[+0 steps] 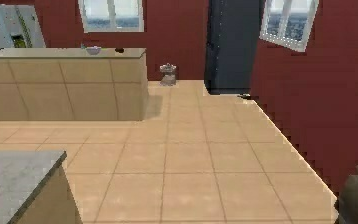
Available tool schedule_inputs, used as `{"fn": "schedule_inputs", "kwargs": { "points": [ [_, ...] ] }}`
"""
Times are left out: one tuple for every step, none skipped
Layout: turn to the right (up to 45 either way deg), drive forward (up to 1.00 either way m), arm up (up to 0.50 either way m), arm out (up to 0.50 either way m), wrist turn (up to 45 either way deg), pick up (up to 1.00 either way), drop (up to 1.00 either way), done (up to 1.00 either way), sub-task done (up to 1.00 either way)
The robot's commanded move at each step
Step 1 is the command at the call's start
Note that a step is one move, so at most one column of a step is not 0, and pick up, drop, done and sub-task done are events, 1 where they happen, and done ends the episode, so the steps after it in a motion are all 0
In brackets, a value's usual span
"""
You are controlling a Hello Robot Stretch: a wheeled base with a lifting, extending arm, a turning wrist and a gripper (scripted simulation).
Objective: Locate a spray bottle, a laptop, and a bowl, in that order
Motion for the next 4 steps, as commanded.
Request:
{"fn": "schedule_inputs", "kwargs": {
  "points": [
    [0.0, 0.95, 0.00, 0.00, 0.0, 0.00, 0.00, 0.00, 0.00],
    [-42.0, 0.00, 0.00, 0.00, 0.0, 0.00, 0.00, 0.00, 0.00],
    [0.0, 0.35, 0.00, 0.00, 0.0, 0.00, 0.00, 0.00, 0.00],
    [-27.0, 0.00, 0.00, 0.00, 0.0, 0.00, 0.00, 0.00, 0.00]
  ]
}}
